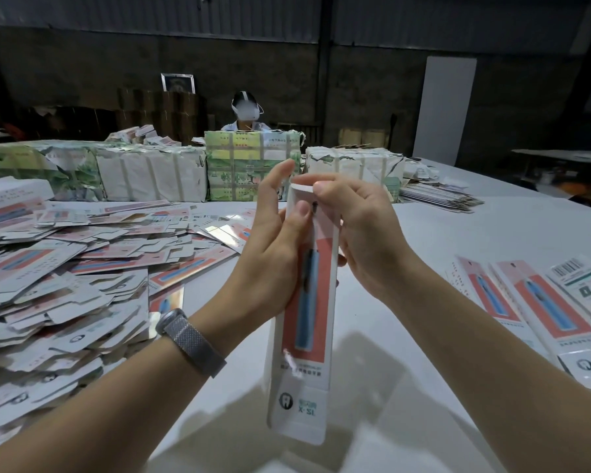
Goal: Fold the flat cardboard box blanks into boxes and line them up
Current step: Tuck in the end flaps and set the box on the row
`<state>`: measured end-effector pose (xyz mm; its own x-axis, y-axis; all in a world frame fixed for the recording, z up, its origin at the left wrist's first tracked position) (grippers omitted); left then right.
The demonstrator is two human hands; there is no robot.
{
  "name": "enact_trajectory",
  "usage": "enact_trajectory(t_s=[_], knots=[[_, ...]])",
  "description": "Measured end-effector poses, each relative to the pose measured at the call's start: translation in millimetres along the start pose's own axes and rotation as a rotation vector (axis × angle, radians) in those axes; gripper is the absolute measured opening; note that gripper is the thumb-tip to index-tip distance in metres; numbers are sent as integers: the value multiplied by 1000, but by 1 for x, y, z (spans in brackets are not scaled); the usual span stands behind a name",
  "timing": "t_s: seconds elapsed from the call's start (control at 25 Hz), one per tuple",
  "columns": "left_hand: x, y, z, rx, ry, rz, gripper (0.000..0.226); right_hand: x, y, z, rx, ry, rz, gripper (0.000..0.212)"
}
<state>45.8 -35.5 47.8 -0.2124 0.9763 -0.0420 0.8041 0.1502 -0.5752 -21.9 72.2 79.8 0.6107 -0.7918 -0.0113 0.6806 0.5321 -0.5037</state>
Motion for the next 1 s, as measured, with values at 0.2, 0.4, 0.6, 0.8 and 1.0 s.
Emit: enact_trajectory(t_s=[0.2,0.4,0.6,0.8,1.0], knots=[[0,-1,1,-36,-46,-5,45,-2,-4,-2,-39,7,-54,22],[2,0,2,20,-66,95,46,-11,-6,0,-88,30,-153,25],[2,-1,-2,22,-64,63,45,-13,-5,-1,-76,40,-62,27],[1,0,-4,36,-99,40,39,-12,-5,2,-249,230,-80,25],[3,0,-9,7,-58,37,39,-21,-9,7,-330,377,-32,27]])
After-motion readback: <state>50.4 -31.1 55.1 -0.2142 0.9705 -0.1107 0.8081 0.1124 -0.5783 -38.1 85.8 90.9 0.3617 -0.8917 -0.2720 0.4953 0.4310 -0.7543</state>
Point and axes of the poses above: each hand's wrist, its own y-axis away from the middle knuckle, its own x-axis out of the palm, z = x × y, the point moved 1 cm from there along -y, towards the middle knuckle, and after that the axes turned 1 degree about -x, right-handed, at the moved point
